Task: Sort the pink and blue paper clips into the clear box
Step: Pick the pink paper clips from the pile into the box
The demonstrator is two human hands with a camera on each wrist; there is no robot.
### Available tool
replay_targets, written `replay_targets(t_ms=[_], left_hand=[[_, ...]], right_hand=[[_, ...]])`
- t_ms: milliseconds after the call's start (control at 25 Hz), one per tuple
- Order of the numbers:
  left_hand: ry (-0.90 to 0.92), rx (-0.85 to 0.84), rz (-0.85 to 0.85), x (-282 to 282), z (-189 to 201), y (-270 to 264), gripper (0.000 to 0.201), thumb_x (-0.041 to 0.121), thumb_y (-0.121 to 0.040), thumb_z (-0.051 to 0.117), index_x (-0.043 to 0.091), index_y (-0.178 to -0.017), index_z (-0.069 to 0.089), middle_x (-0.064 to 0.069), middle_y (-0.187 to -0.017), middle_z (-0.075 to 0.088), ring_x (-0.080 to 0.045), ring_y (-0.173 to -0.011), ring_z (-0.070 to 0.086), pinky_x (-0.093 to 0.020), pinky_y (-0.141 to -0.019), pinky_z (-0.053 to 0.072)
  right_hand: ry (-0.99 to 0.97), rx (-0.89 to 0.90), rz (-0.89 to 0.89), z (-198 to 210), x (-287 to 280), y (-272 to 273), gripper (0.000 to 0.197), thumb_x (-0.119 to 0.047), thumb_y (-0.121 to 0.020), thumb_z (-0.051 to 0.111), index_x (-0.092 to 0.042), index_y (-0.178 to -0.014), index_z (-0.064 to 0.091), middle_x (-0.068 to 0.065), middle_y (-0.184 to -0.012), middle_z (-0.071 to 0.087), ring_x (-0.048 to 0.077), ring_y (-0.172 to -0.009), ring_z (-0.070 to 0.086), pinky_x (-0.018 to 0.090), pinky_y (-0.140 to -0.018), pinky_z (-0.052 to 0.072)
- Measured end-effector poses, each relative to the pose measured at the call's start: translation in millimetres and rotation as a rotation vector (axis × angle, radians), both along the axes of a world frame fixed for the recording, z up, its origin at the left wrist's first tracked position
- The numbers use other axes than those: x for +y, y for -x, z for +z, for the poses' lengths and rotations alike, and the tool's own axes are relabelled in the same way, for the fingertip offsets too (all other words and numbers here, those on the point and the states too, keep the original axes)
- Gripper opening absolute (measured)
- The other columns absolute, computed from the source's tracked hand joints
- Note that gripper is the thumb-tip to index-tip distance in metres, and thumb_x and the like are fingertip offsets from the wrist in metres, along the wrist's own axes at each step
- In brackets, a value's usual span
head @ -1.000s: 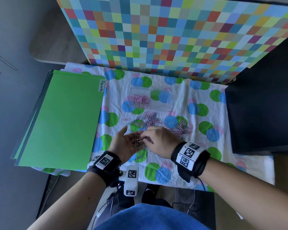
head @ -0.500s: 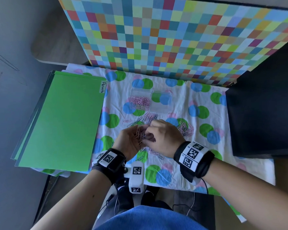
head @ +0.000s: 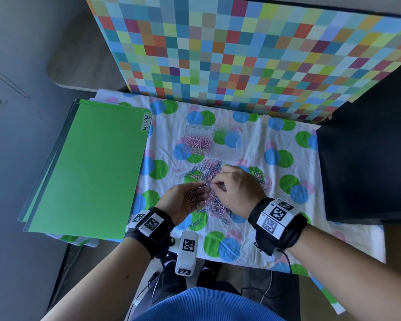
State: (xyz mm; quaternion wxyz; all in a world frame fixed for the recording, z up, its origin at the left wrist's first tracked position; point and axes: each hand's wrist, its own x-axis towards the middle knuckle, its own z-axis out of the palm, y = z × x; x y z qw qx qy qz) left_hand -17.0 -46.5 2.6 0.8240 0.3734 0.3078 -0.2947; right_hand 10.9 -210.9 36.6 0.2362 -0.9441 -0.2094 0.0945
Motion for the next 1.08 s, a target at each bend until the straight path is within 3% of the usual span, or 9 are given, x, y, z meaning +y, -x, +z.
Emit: replay_targets(t_ms=[240,400,480,560,640,720,760,880,1080], left_hand=[[-0.122,-0.109,-0.071,5,-5,0,0.013,0.005,-0.092,0.053,0.000,-0.099,0.063,-0.008,-0.074,0.066,-0.012,-0.061,0.063,-0.018,-0.051,0.051],[-0.085,-0.047,-0.036,10,-6,-2,0.020,0.018,-0.096,0.048,0.008,-0.087,0.063,-0.007,-0.075,0.065,-0.013,-0.061,0.061,-0.019,-0.048,0.049],[-0.183,-0.020,0.026,13,-11,-4,0.019,0.016,-0.095,0.050,0.009,-0.082,0.060,-0.003,-0.065,0.055,-0.009,-0.048,0.050,-0.017,-0.040,0.039],[-0.443,-0.044,0.031,17,-18,-11,0.019,0.017,-0.093,0.054,0.008,-0.077,0.061,0.002,-0.055,0.041,-0.008,-0.040,0.035,-0.016,-0.038,0.027],[-0.892,-0.186,-0.182,22,-22,-23,0.024,0.028,-0.091,0.057,0.012,-0.074,0.065,0.002,-0.056,0.047,-0.012,-0.044,0.040,-0.018,-0.043,0.032],[-1.320,-0.437,-0.540,24,-22,-34,0.017,0.034,-0.089,0.058,0.020,-0.085,0.066,0.002,-0.071,0.060,-0.014,-0.060,0.055,-0.023,-0.054,0.041],[-1.443,-0.561,-0.714,24,-22,-39,0.013,0.033,-0.089,0.058,0.024,-0.094,0.065,0.002,-0.080,0.064,-0.016,-0.070,0.060,-0.025,-0.060,0.045],[-1.590,-0.783,-1.097,25,-31,-45,0.020,0.031,-0.091,0.053,0.033,-0.111,0.059,0.002,-0.103,0.066,-0.022,-0.093,0.064,-0.033,-0.073,0.054],[-1.634,-0.844,-1.212,29,-34,-47,0.018,0.033,-0.097,0.044,0.027,-0.104,0.060,0.001,-0.100,0.066,-0.021,-0.086,0.064,-0.035,-0.070,0.055]], right_hand=[[0.011,-0.027,0.085,0,1,4,0.014,-0.023,-0.083,0.065,-0.014,-0.073,0.068,-0.001,-0.074,0.056,0.020,-0.074,0.057,0.024,-0.056,0.035],[-0.002,-0.003,0.112,0,-3,6,0.012,-0.025,-0.083,0.066,-0.016,-0.075,0.069,-0.002,-0.075,0.057,0.017,-0.072,0.056,0.023,-0.056,0.033],[0.040,0.044,0.057,-2,-7,3,0.014,-0.026,-0.085,0.062,-0.016,-0.078,0.070,-0.002,-0.079,0.059,0.019,-0.075,0.058,0.024,-0.057,0.036],[0.133,0.113,0.025,-5,-10,0,0.019,-0.028,-0.089,0.056,-0.017,-0.091,0.071,-0.001,-0.089,0.061,0.020,-0.084,0.059,0.026,-0.063,0.042],[0.186,0.175,0.015,-7,-14,0,0.027,-0.031,-0.091,0.053,-0.019,-0.110,0.067,-0.001,-0.103,0.061,0.021,-0.095,0.059,0.029,-0.074,0.045],[0.183,0.207,0.000,-8,-18,1,0.032,-0.033,-0.091,0.052,-0.021,-0.120,0.061,-0.002,-0.114,0.060,0.020,-0.102,0.058,0.030,-0.081,0.046],[0.181,0.213,-0.005,-8,-21,2,0.033,-0.034,-0.091,0.053,-0.021,-0.122,0.060,-0.002,-0.116,0.059,0.020,-0.103,0.058,0.030,-0.082,0.046],[0.189,0.214,-0.015,-9,-29,5,0.032,-0.034,-0.091,0.054,-0.022,-0.120,0.060,-0.002,-0.113,0.059,0.018,-0.101,0.058,0.026,-0.076,0.040],[0.173,0.204,-0.016,-13,-38,9,0.031,-0.034,-0.092,0.054,-0.023,-0.120,0.060,-0.003,-0.112,0.058,0.017,-0.098,0.059,0.023,-0.074,0.038]])
